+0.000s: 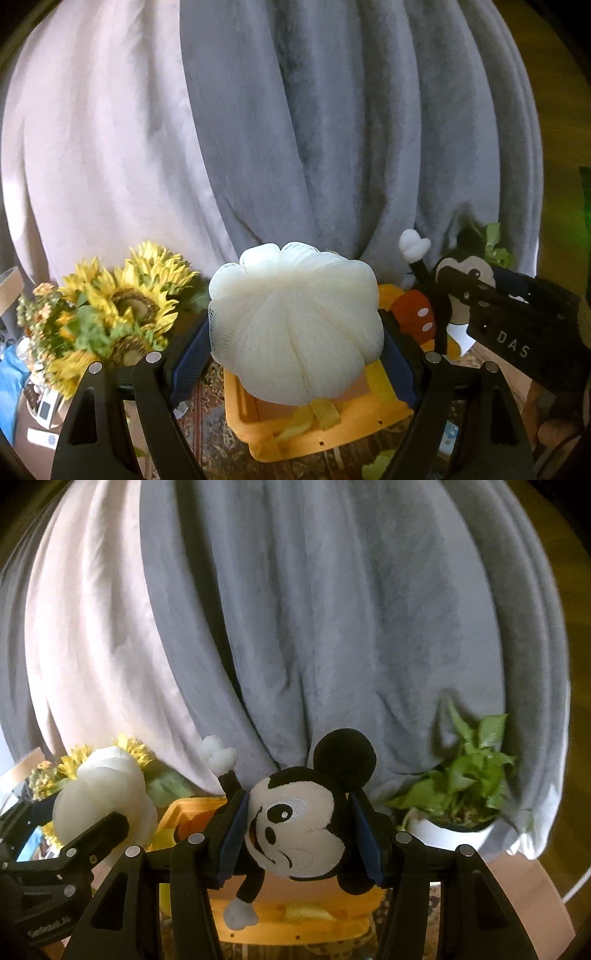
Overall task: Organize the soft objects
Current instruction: 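Carry both plushes over the orange crate and open both tools to drop them, then withdraw both tools from the crate back toward the remaining toys, then grasp the red-green fuzzy plush with the left tool while the right tool grasps the green-black ball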
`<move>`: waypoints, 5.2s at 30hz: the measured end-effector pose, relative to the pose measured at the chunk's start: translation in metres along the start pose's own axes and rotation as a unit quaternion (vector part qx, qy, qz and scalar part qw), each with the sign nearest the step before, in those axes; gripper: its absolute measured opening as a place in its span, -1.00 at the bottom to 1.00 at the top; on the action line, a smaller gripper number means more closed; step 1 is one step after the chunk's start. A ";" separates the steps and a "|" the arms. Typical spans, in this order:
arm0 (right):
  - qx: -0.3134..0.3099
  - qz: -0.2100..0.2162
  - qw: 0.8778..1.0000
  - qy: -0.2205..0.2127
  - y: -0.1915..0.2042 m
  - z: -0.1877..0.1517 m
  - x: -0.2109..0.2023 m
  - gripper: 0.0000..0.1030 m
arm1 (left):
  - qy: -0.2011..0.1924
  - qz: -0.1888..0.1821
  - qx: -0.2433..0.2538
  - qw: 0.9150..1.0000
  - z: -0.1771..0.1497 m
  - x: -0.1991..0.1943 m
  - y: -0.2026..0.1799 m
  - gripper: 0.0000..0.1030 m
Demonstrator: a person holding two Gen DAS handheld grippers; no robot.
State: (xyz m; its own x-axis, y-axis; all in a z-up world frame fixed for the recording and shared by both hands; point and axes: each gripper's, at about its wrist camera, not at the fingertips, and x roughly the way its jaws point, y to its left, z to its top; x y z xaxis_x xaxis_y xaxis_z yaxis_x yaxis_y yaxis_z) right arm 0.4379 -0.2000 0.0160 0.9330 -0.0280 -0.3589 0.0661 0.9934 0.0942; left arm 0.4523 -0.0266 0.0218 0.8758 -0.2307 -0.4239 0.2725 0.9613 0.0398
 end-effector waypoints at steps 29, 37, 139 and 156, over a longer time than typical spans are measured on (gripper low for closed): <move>0.016 0.031 0.976 0.213 -0.012 -0.025 0.156 0.31 | 0.171 -0.037 -0.027 0.984 -0.020 0.129 0.013 0.96; 0.018 0.016 0.983 0.183 -0.013 -0.006 0.122 0.31 | 0.147 0.028 -0.017 0.989 0.000 0.092 0.009 0.97; 0.030 0.028 0.925 0.377 -0.018 -0.217 0.040 0.21 | 0.308 -0.070 -0.013 0.949 -0.213 0.069 -0.025 0.13; 0.021 0.044 0.943 0.330 -0.011 -0.194 0.011 0.20 | 0.270 -0.052 -0.029 0.961 -0.186 0.028 -0.025 -0.10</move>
State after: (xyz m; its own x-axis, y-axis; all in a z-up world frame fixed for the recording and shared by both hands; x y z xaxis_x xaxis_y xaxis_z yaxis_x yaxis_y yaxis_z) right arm 0.3785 -0.1893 -0.1693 0.5128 0.1440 -0.8464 0.0248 0.9829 0.1823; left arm 0.3962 -0.0294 -0.1590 0.5074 -0.2291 -0.8307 0.3110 0.9477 -0.0714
